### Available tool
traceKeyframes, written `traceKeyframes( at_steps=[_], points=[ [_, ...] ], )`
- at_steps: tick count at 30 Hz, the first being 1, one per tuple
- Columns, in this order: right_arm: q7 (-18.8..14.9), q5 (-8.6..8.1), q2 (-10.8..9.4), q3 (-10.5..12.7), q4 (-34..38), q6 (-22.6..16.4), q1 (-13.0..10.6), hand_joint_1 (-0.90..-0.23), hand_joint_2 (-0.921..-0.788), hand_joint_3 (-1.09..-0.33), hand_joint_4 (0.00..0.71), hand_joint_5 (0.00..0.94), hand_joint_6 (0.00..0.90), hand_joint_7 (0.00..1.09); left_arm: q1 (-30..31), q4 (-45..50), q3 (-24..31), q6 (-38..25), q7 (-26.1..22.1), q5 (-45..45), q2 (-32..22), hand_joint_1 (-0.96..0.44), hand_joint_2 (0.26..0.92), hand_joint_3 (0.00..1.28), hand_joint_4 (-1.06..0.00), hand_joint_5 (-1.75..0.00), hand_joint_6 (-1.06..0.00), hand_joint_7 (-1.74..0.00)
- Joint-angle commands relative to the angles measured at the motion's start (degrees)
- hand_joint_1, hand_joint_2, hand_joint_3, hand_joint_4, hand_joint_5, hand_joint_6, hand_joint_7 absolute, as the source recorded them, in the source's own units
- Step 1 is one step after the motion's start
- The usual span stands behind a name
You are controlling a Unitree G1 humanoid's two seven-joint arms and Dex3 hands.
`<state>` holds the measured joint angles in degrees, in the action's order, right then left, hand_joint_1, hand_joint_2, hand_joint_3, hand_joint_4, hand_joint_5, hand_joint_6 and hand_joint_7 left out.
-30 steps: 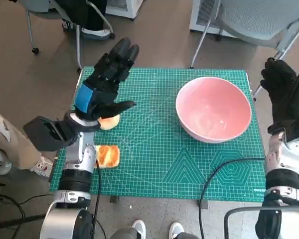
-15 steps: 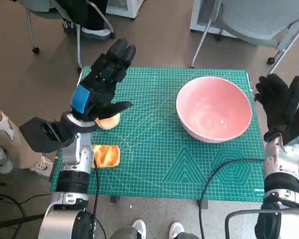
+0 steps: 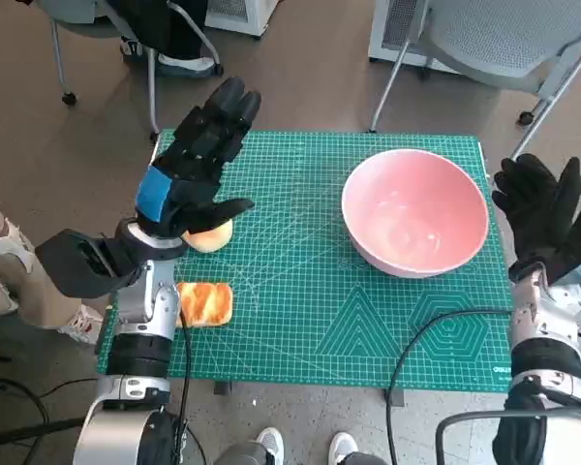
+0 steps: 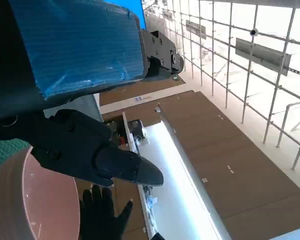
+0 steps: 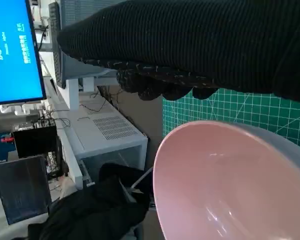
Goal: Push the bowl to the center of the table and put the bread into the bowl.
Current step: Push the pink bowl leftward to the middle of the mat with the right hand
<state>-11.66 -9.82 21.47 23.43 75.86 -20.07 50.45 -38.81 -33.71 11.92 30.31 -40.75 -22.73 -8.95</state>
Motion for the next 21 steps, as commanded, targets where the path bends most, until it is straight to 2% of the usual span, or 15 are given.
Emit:
traceKeyframes(
  at_steps=[1, 13, 21],
  points=[
    [0.71, 0.43, -0.53, 0.13, 0.74, 1.05, -2.14, -0.682, -0.921, -0.874, 0.145, 0.006, 0.19, 0.13, 0.74, 0.86, 0.24, 0.15, 0.22, -0.09, -0.5, -0.49, 0.921, 0.05, -0.1, 0.0, -0.24, -0.04],
    [0.7, 0.8, -0.83, 0.6, 0.85, 1.68, -2.38, -0.67, -0.921, -0.874, 0.15, 0.005, 0.196, 0.12, 0.81, 1.44, 0.34, -0.3, 0.4, -0.1, -0.97, -0.48, 0.921, 0.05, -0.1, 0.0, -0.24, -0.04],
    [0.78, 1.2, -1.9, 0.36, 0.72, 1.27, -2.27, -0.673, -0.921, -0.872, 0.153, 0.005, 0.203, 0.12, 0.77, 1.65, 0.16, -0.17, 0.66, 0.09, -1.21, -0.48, 0.921, 0.05, -0.1, 0.0, -0.23, -0.04]
  ],
)
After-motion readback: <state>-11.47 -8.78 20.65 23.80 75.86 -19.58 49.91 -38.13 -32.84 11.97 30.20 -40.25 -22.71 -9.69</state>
